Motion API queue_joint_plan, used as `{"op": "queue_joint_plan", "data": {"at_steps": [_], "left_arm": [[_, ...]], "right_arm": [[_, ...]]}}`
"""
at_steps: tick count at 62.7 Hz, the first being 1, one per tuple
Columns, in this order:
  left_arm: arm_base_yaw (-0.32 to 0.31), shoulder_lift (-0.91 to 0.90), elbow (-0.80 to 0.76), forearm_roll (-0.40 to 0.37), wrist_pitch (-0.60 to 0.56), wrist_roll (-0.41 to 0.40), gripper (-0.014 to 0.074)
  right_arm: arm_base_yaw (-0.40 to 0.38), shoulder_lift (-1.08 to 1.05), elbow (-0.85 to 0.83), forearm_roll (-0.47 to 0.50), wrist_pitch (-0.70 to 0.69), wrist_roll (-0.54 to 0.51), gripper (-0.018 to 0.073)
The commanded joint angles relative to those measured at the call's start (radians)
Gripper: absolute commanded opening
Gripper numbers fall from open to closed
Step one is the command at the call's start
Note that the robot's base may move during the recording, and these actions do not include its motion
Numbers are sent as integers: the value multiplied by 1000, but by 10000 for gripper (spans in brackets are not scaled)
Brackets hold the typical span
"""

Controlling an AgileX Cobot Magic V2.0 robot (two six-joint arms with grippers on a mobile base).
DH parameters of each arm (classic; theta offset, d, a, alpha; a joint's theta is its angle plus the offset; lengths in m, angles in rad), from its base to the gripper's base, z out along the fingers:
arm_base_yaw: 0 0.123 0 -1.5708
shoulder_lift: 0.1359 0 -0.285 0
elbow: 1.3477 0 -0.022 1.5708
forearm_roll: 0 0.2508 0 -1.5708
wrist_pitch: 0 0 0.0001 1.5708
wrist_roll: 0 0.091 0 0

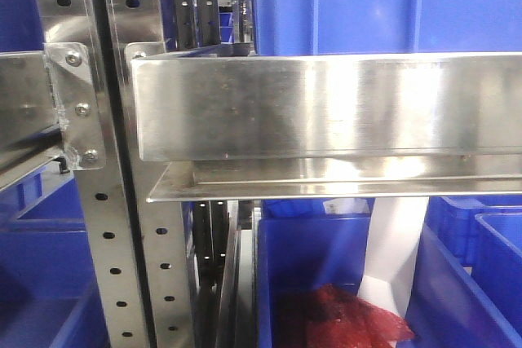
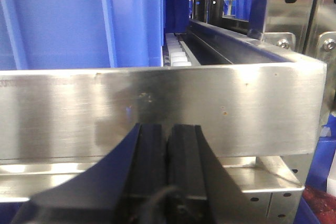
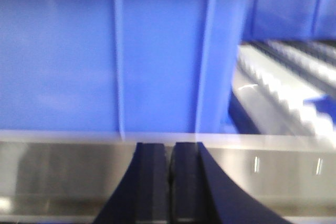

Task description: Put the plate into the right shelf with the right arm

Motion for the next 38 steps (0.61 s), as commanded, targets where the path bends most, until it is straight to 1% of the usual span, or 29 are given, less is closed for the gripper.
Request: {"op": "queue_joint_plan", "data": {"at_steps": [1, 10, 14, 17, 38], "left_arm": [[-5, -8, 8, -4, -83, -2, -47], [-5, -8, 8, -4, -83, -2, -47], [-5, -8, 8, -4, -83, -2, -47], [-5, -8, 8, -4, -83, -2, -47], [-5, -8, 8, -4, -83, -2, -47]], "right_arm": [[-13, -44, 64, 14, -164, -16, 55], [-13, -123, 184, 16, -245, -16, 55], [-13, -123, 227, 19, -292, -16, 55], [-13, -123, 224, 24, -268, -16, 55], [-13, -123, 224, 24, -277, -16, 55]]}}
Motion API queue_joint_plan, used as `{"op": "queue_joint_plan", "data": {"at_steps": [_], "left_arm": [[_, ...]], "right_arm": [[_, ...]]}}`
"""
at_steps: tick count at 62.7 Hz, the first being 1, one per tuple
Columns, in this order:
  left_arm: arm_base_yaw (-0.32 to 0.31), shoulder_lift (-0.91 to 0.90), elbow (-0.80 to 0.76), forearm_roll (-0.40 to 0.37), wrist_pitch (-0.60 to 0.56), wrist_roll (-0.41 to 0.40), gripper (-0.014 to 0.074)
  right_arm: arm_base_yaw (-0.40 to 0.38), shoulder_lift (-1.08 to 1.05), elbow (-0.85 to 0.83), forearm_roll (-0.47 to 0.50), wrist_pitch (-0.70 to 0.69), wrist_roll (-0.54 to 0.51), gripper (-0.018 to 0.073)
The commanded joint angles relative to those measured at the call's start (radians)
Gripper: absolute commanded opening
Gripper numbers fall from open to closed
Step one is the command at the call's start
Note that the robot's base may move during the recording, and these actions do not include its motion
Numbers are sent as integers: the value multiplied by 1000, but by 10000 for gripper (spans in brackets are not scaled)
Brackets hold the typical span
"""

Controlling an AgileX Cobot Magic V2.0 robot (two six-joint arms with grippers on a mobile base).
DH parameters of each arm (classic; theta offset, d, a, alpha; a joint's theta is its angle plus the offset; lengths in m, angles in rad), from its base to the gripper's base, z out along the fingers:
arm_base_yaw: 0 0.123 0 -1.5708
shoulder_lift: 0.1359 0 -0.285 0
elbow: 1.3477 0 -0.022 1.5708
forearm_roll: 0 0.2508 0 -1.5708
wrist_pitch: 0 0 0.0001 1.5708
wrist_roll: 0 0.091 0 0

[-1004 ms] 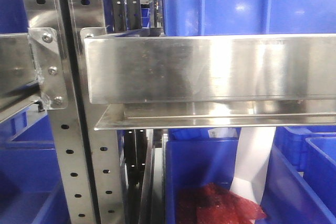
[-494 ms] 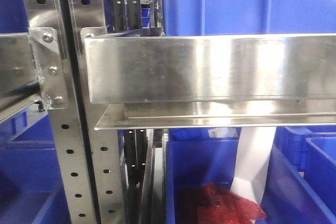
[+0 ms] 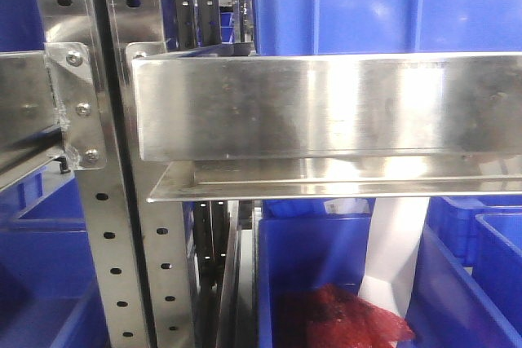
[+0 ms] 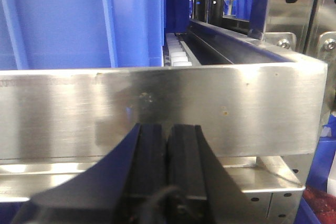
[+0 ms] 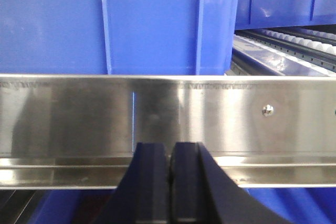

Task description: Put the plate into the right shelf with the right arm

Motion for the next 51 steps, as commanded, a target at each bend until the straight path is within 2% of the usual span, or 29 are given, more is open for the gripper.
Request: {"op": "queue_joint_plan", "data": {"at_steps": [1, 51], "left_arm": [[-5, -8, 8, -4, -83, -2, -47], [-5, -8, 8, -4, -83, -2, -47]], "right_arm": [[-6, -14, -9, 1, -101, -11, 55], [-6, -14, -9, 1, -101, -11, 55]]}}
